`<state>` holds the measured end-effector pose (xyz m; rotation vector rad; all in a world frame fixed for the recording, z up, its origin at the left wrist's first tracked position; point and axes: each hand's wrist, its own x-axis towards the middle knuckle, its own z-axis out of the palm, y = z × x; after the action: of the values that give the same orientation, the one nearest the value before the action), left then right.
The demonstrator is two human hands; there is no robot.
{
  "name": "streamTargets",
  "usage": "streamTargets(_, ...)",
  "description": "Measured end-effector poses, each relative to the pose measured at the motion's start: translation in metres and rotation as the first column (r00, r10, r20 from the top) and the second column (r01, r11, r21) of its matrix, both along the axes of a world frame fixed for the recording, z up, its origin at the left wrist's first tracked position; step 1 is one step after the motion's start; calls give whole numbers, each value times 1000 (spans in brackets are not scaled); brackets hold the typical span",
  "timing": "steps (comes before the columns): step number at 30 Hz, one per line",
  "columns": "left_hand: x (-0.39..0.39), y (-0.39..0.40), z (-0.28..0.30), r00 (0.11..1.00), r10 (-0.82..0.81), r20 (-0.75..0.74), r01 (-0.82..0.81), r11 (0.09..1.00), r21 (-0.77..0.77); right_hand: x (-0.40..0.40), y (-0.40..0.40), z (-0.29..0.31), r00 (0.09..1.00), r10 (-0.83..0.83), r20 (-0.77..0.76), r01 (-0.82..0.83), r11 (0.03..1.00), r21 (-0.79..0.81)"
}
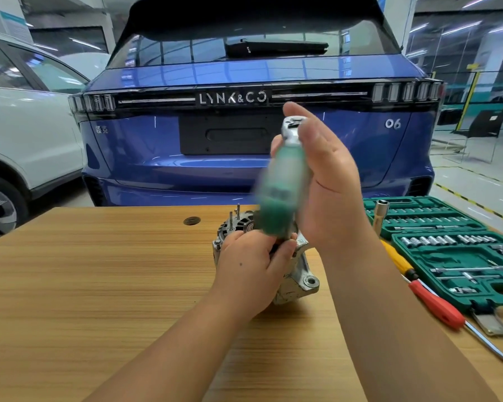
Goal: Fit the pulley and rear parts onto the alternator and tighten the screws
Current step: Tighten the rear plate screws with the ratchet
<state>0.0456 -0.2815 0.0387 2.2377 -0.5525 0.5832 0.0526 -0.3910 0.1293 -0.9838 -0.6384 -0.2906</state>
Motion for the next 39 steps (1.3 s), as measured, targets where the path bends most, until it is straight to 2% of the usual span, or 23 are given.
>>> streamTargets(2,0,0,-1,1000,5,17,-6,999,42,-2,2,-1,973,-230,21,231,973,-20)
streamTargets(4,0,0,0,1000,4,17,-5,999,46,-1,1,1,939,-344,2,344,938,-26)
streamTargets(6,0,0,0,1000,5,15,-5,999,32,1,-4,2,966,-257,-41,255,966,-54)
streamTargets(9,0,-1,0,1000,15,23,-15,1000,9,2,-11,1,999,33,-32,-34,999,-40)
streamTargets(11,0,-1,-1,1000,12,22,-12,1000,11,3,-8,-1,998,17,64,-14,999,-35)
streamTargets(14,0,-1,0,1000,10,15,-10,1000,25,3,0,-3,965,-155,211,170,984,-54)
streamTargets(18,0,-2,1,1000,15,14,-15,1000,26,2,1,-5,949,-200,245,237,963,-132)
streamTargets(20,0,-1,1,1000,16,9,-16,1000,21,1,-2,-3,974,-97,205,128,981,-145)
streamTargets(23,-1,0,0,1000,25,12,-25,1000,-7,0,-7,4,989,132,60,-128,990,-61)
streamTargets(26,-1,0,0,1000,19,16,-19,1000,-14,-1,-8,5,984,178,13,-178,984,-17)
streamTargets(29,-1,0,-1,1000,15,17,-15,1000,-18,-2,-5,6,991,133,-13,-134,989,-66)
streamTargets(32,0,-1,0,1000,16,13,-16,1000,4,-2,-4,5,994,92,-65,-94,995,-19)
streamTargets(34,0,-1,0,1000,17,9,-18,999,28,-3,-1,2,994,-101,-38,99,994,-38)
streamTargets(36,0,-1,-1,1000,19,-4,-18,998,58,-3,2,1,953,-303,-10,302,951,-69)
streamTargets(38,-1,-1,-1,1000,10,-19,-9,998,68,-1,0,1,929,-367,-41,365,930,-51)
streamTargets(39,-1,0,-1,1000,7,-23,-5,998,65,1,-3,1,945,-321,-58,319,947,-44)
